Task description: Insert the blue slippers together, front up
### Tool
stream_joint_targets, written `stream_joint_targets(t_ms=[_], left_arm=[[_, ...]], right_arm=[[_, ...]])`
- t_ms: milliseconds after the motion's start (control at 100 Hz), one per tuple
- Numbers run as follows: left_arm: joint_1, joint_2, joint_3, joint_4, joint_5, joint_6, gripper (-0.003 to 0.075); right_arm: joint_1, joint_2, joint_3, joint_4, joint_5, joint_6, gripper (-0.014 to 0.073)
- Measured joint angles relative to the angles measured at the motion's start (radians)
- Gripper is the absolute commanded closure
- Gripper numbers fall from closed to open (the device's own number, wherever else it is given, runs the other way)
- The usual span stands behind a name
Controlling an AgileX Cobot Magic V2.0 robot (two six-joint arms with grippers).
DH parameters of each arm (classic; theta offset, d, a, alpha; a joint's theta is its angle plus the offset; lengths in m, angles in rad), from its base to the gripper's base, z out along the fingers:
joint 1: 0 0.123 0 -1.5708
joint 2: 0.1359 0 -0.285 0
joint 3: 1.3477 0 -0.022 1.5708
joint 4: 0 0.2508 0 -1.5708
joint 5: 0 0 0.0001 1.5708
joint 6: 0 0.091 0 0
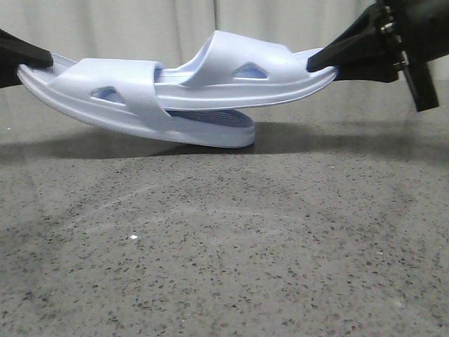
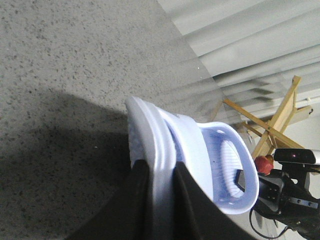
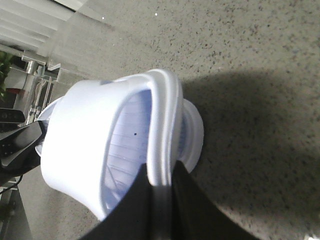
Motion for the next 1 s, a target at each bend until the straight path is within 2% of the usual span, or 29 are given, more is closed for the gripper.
stream_joint_targets(t_ms=[270,320,440,560,730,890,1000], left_arm=[[-0.012,0.04,0.0,-0.031,-0.072,0.008,0.0705],[-0.012,0.041,0.0,-0.032,-0.074,0.01,0.0705],[-0.005,0.041,0.0,-0.033,-0.065,0.022,0.0705],[0.019,0.041,0.0,-0.015,-0.008,0.023,0.0705],[0.036,0.041,0.0,0.014,0.055,0.023,0.0705],[0.037,0.041,0.0,0.028,0.053,0.026,0.0705],[0.033,0.041,0.0,0.029,0.026,0.043,0.0704]], right_arm=[[0.065,0.096,-0.094,0.0,-0.043,0.0,0.0683],[0.065,0.098,-0.097,-0.002,-0.043,0.0,0.0647],[0.05,0.099,-0.1,-0.026,-0.019,0.0,0.0487],[0.01,0.1,-0.1,-0.057,0.103,0.0,0.04],[-0.103,0.1,-0.1,-0.063,0.274,-0.001,0.0396],[-0.211,0.091,-0.1,-0.065,0.289,-0.001,0.0396],[-0.235,0.074,-0.101,-0.067,0.292,-0.001,0.0403]])
